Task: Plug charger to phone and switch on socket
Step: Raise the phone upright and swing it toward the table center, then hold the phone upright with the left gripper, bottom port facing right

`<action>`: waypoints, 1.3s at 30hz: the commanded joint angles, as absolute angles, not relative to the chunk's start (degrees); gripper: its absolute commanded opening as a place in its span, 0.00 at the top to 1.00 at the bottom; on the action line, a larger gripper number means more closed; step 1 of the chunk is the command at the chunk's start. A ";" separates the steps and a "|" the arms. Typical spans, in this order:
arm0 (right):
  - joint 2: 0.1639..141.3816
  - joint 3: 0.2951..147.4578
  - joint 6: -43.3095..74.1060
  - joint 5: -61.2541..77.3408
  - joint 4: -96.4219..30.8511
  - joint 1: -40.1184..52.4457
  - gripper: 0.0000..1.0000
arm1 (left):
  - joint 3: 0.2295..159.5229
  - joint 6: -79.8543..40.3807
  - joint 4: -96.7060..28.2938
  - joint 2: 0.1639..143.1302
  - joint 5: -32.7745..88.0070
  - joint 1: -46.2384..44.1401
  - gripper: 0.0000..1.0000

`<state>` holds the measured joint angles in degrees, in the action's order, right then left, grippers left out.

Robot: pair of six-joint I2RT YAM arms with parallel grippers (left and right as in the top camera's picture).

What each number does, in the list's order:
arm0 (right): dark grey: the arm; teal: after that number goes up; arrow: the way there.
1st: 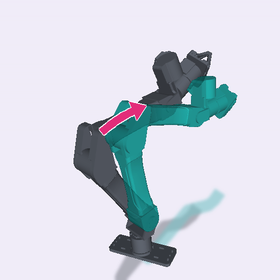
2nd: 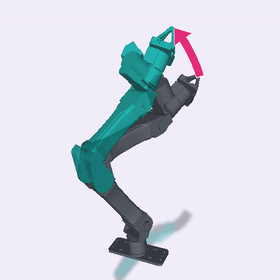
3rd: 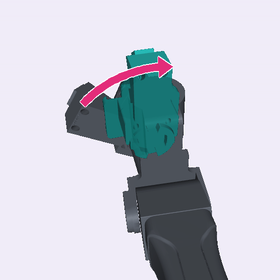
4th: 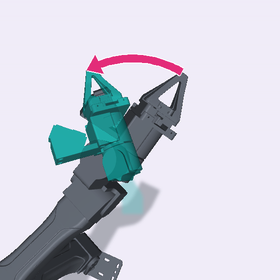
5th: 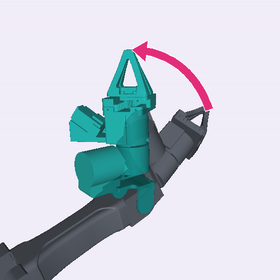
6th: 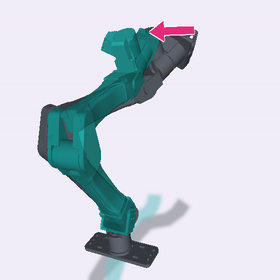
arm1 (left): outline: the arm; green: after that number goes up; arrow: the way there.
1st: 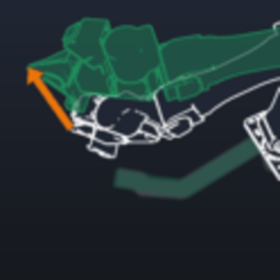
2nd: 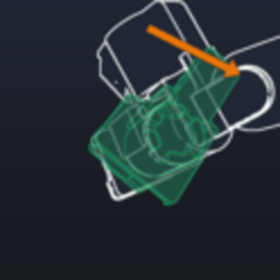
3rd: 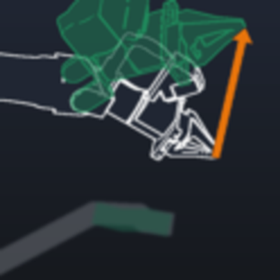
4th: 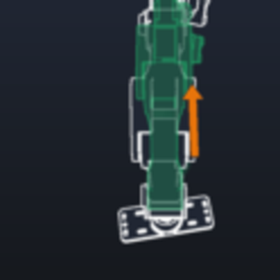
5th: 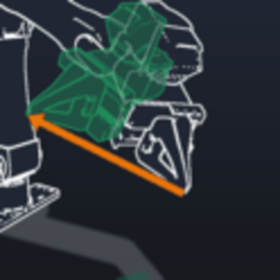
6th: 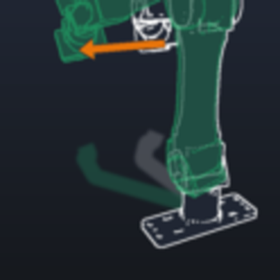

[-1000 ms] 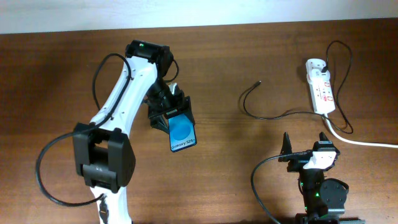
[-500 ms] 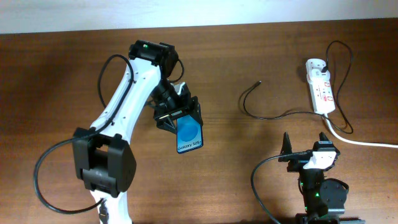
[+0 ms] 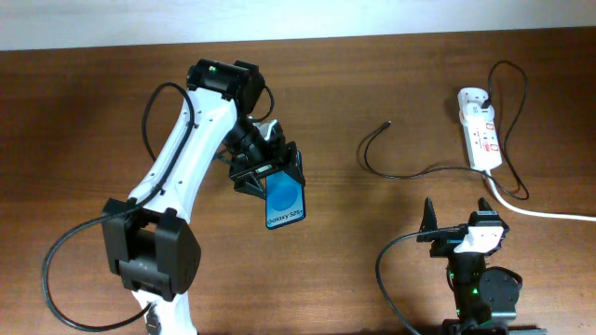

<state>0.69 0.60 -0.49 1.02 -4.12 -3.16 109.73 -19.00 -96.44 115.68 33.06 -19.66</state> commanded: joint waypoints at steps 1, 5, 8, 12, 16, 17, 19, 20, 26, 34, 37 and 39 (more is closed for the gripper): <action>0.32 0.32 -0.84 1.52 -4.34 -2.63 0.01 | 111.13 -17.89 -96.47 113.54 35.18 -19.77 0.55; 0.32 0.32 -0.86 1.52 -4.34 -2.63 0.01 | 111.13 -17.87 -96.33 113.54 35.18 -19.77 0.55; 0.32 0.32 -0.86 1.52 -4.34 -2.63 0.01 | 111.13 -17.89 -96.33 113.54 35.20 -19.77 0.55; 0.32 0.32 -0.84 1.52 -4.34 -2.63 0.01 | 111.13 -17.89 -96.33 113.54 35.20 -19.77 0.55; 0.32 0.32 -0.86 1.52 -4.34 -2.63 0.01 | 111.13 -17.91 -96.36 113.54 35.38 -19.77 0.54; 0.32 0.32 -0.84 1.52 -4.34 -2.63 0.01 | 111.13 -17.89 -96.57 113.54 36.56 -19.77 0.54; 0.32 0.32 -0.84 1.52 -4.34 -2.63 0.01 | 111.13 -17.87 -96.75 113.54 39.09 -19.77 0.55; 0.32 0.32 -0.86 1.52 -4.34 -2.63 0.01 | 111.13 -17.26 -96.75 113.54 42.65 -19.77 0.55; 0.32 0.32 -0.84 1.52 -4.34 -2.63 0.01 | 111.13 -16.36 -96.75 113.54 51.16 -19.77 0.54; 0.32 0.32 -0.84 1.52 -4.34 -2.63 0.01 | 111.13 -16.34 -96.23 113.54 51.22 -19.77 0.54; 0.32 0.32 -0.84 1.52 -4.34 -2.63 0.01 | 111.13 -16.19 -94.76 113.54 50.59 -19.77 0.54; 0.32 0.32 -0.86 1.52 -4.34 -2.63 0.01 | 111.13 -16.19 -93.58 113.54 49.74 -19.77 0.54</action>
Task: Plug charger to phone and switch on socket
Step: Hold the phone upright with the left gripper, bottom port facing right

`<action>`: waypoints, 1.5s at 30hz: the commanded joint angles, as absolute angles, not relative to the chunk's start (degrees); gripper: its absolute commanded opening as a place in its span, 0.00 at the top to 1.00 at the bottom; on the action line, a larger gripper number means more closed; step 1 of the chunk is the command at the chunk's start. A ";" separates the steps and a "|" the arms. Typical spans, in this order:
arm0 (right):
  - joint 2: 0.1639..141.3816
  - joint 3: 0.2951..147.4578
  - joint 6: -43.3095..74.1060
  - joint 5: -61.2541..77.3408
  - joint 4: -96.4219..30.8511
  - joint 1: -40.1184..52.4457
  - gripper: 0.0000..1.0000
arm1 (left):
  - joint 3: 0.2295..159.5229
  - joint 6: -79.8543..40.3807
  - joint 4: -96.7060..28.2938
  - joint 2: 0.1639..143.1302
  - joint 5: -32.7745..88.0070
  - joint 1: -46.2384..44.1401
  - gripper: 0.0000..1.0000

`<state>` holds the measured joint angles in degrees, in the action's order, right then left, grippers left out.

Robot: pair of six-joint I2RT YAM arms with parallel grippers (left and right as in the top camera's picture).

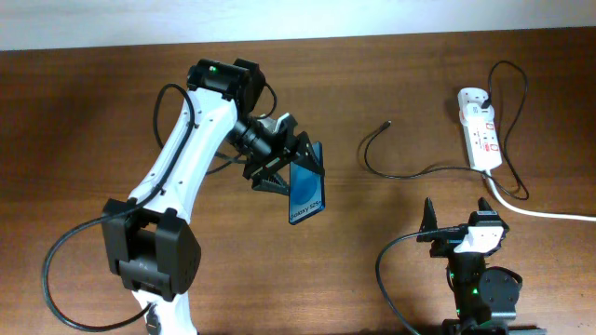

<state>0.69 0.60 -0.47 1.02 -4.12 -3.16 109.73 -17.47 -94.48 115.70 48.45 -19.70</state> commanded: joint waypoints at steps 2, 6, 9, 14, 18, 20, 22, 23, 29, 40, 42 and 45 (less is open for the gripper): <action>0.32 0.32 -0.84 1.50 -4.32 -2.63 0.02 | 111.13 -16.16 -93.14 113.54 49.71 -19.77 0.54; 0.32 0.32 -0.84 1.52 -4.34 -2.63 0.01 | 111.11 -16.16 -92.03 113.54 46.61 -19.77 0.54; 0.32 0.32 -0.84 1.52 -4.34 -2.63 0.01 | 111.11 -16.19 -90.80 113.54 45.39 -19.77 0.54; 0.32 0.32 -0.84 1.52 -4.34 -2.63 0.01 | 111.11 -16.21 -89.82 113.54 43.68 -19.77 0.54; 0.32 0.32 -0.84 1.52 -4.34 -2.63 0.01 | 111.11 -16.16 -89.21 113.54 40.77 -19.77 0.53; 0.32 0.32 -0.84 1.50 -4.34 -2.63 0.01 | 111.11 -16.12 -88.66 113.54 40.62 -19.77 0.54; 0.32 0.32 -0.84 1.52 -4.34 -2.63 0.01 | 111.11 -15.66 -88.01 113.54 40.21 -19.77 0.54; 0.32 0.32 -0.84 1.52 -4.34 -2.63 0.01 | 111.11 -15.62 -87.88 113.54 39.97 -19.77 0.54; 0.32 0.32 -0.86 1.52 -4.34 -2.63 0.01 | 111.11 -14.87 -87.92 113.54 39.57 -19.77 0.55; 0.32 0.32 -0.84 1.52 -4.34 -2.63 0.01 | 111.11 -14.92 -90.39 113.54 41.17 -19.77 0.55; 0.32 0.32 -0.84 1.52 -4.34 -2.63 0.01 | 111.11 -14.90 -92.20 113.54 42.41 -19.77 0.54; 0.32 0.32 -0.84 1.52 -4.34 -2.63 0.01 | 111.11 -14.87 -93.41 113.54 51.31 -19.73 0.54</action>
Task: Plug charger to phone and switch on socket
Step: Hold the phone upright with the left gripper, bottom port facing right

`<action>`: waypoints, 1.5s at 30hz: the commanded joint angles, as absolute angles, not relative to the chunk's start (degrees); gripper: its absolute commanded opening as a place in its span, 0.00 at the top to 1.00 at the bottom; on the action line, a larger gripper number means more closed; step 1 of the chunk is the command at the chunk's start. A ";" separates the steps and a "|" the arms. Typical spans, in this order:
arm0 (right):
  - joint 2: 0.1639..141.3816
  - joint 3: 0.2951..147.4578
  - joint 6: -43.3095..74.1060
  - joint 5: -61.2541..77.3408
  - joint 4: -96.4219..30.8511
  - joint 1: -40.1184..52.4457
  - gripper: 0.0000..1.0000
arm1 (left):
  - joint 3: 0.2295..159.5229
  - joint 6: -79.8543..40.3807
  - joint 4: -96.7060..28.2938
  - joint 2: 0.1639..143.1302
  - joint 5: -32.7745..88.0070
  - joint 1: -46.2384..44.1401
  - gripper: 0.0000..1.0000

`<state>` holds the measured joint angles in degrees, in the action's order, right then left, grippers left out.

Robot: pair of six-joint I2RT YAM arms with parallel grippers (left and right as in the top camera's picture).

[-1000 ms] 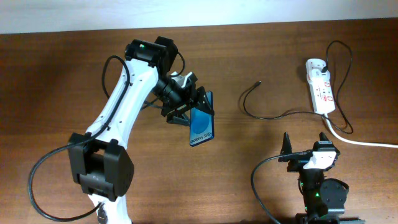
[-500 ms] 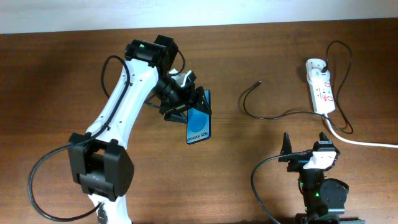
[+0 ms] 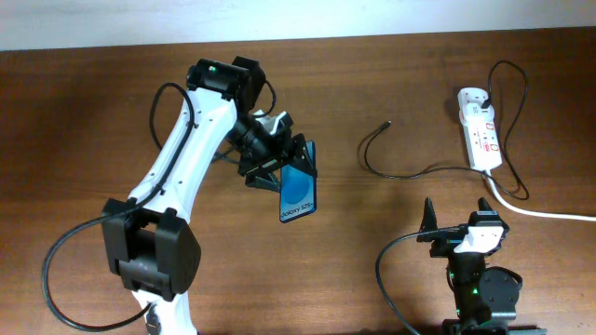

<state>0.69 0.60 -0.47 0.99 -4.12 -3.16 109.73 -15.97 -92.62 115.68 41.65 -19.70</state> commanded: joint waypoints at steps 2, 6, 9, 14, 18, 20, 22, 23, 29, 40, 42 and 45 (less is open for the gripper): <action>0.32 0.32 -0.84 1.52 -4.34 -2.63 0.01 | 111.11 -14.87 -93.62 113.54 53.80 -19.73 0.54; 0.32 0.32 -0.84 1.52 -4.34 -2.63 0.01 | 111.11 -14.87 -94.04 113.54 54.70 -19.73 0.54; 0.32 0.32 -0.84 1.52 -4.34 -2.63 0.01 | 111.11 -14.87 -94.04 113.54 54.72 -19.73 0.55; 0.32 0.32 -0.84 1.52 -4.34 -2.63 0.02 | 111.11 -14.87 -94.02 113.54 54.70 -19.73 0.54; 0.32 0.32 -0.84 1.52 -4.34 -2.63 0.01 | 111.11 -14.87 -94.00 113.54 54.70 -19.73 0.55; 0.32 0.32 -0.84 1.52 -4.34 -2.63 0.01 | 111.13 -14.87 -93.97 113.54 54.68 -19.73 0.54; 0.32 0.32 -0.84 1.52 -4.34 -2.63 0.01 | 111.11 -14.85 -93.78 113.54 54.63 -19.73 0.54; 0.32 0.32 -0.84 1.52 -4.34 -2.63 0.01 | 111.11 -14.85 -93.58 113.54 54.22 -19.73 0.54; 0.32 0.32 -0.84 1.52 -4.34 -2.63 0.01 | 111.11 -13.96 -93.27 113.54 52.51 -19.73 0.55; 0.32 0.32 -0.84 1.50 -4.34 -2.63 0.01 | 111.11 -13.15 -93.06 113.54 52.51 -19.73 0.55; 0.32 0.32 -0.84 1.52 -4.34 -2.63 0.02 | 111.11 -13.15 -93.06 113.54 52.51 -19.73 0.55; 0.32 0.32 -0.84 1.52 -4.34 -2.63 0.01 | 111.11 -13.15 -92.84 113.54 52.53 -19.73 0.55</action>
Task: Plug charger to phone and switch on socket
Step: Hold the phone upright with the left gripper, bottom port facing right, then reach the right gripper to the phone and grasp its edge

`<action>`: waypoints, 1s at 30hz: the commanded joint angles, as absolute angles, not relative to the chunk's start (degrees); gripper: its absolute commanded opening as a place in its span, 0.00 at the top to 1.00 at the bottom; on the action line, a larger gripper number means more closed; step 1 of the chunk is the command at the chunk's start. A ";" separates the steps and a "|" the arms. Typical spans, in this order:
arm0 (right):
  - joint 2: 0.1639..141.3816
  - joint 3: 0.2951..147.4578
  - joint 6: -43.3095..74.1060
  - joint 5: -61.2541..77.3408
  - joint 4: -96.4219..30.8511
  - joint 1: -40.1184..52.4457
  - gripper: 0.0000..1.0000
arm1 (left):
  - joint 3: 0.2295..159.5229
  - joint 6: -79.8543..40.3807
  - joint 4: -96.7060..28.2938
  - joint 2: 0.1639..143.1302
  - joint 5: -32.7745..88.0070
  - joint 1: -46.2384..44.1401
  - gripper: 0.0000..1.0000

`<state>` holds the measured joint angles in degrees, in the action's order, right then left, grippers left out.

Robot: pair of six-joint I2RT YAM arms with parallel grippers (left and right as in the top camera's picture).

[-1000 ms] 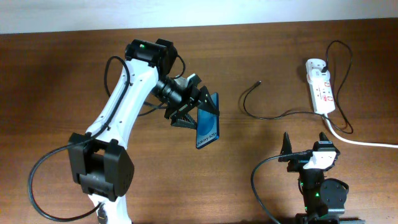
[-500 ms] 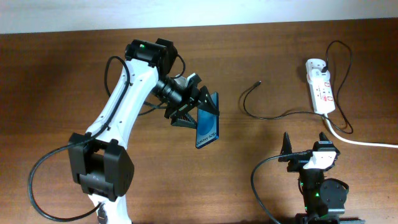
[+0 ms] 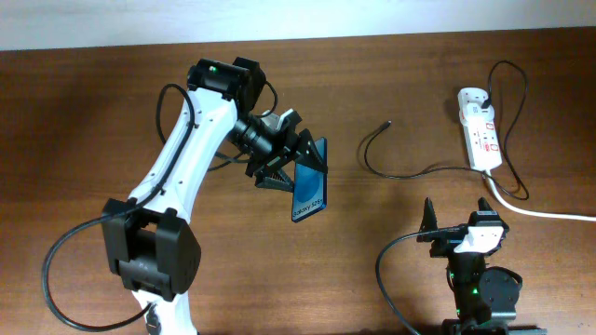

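Observation:
My left gripper (image 3: 296, 160) is shut on the upper end of a blue-screened phone (image 3: 309, 186), which hangs tilted above the table's middle, its lower end pointing toward the front. The black charger cable's free plug (image 3: 387, 122) lies on the table to the phone's right. Its cord (image 3: 410, 172) runs to the white socket strip (image 3: 480, 138) at the far right. My right gripper (image 3: 459, 216) stands open at the front right, nothing between its fingers.
A white cord (image 3: 540, 211) leaves the socket strip toward the right edge. A black cable loop (image 3: 510, 88) lies beside the strip. The wooden table (image 3: 84, 121) spans the view, with a pale wall strip at the back.
The left gripper has shifted a little to the right with the phone, which now sits turned more edge-on and slightly closer to the cable plug. The right arm has not moved.
The left gripper held the phone left of centre, screen facing up. Then it was farther right with the phone turned steeper, then slightly back left, and now right again. The cable, socket strip and right gripper kept their places throughout.

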<state>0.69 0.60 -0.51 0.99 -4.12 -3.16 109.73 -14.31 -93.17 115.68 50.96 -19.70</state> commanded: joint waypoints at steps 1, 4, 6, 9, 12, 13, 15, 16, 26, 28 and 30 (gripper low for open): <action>0.32 0.32 -0.84 1.52 -4.34 -2.63 0.01 | 111.11 -13.15 -92.58 113.54 52.53 -19.73 0.54; 0.32 0.32 -0.84 1.52 -4.34 -2.63 0.01 | 111.11 -13.15 -92.36 113.54 52.49 -19.73 0.55; 0.32 0.32 -0.84 1.52 -4.34 -2.63 0.01 | 111.11 -13.15 -92.12 113.54 52.29 -19.73 0.54; 0.32 0.32 -0.84 1.52 -4.34 -2.63 0.01 | 111.11 -13.17 -92.23 113.54 52.29 -19.73 0.55; 0.32 0.32 -0.86 1.52 -4.34 -2.63 0.01 | 111.11 -13.21 -92.23 113.54 52.80 -19.73 0.55; 0.32 0.32 -0.84 1.52 -4.34 -2.63 0.01 | 111.11 -13.67 -92.23 113.54 52.99 -19.73 0.54; 0.32 0.32 -0.84 1.52 -4.34 -2.63 0.01 | 111.11 -14.09 -92.27 113.54 54.04 -19.73 0.54; 0.32 0.32 -0.84 1.52 -4.34 -2.63 0.01 | 111.11 -14.06 -92.23 113.54 55.40 -19.73 0.54; 0.32 0.32 13.32 18.00 -2.76 -2.63 0.01 | 111.11 -20.16 -88.71 113.54 57.67 -18.61 0.54; 0.32 0.32 35.29 31.75 -2.74 -2.63 0.01 | 111.11 -22.63 -85.71 113.54 57.65 -17.34 0.54; 0.32 0.32 48.53 43.27 -2.70 -2.63 0.01 | 111.11 -24.27 -82.89 113.54 57.60 -15.94 0.54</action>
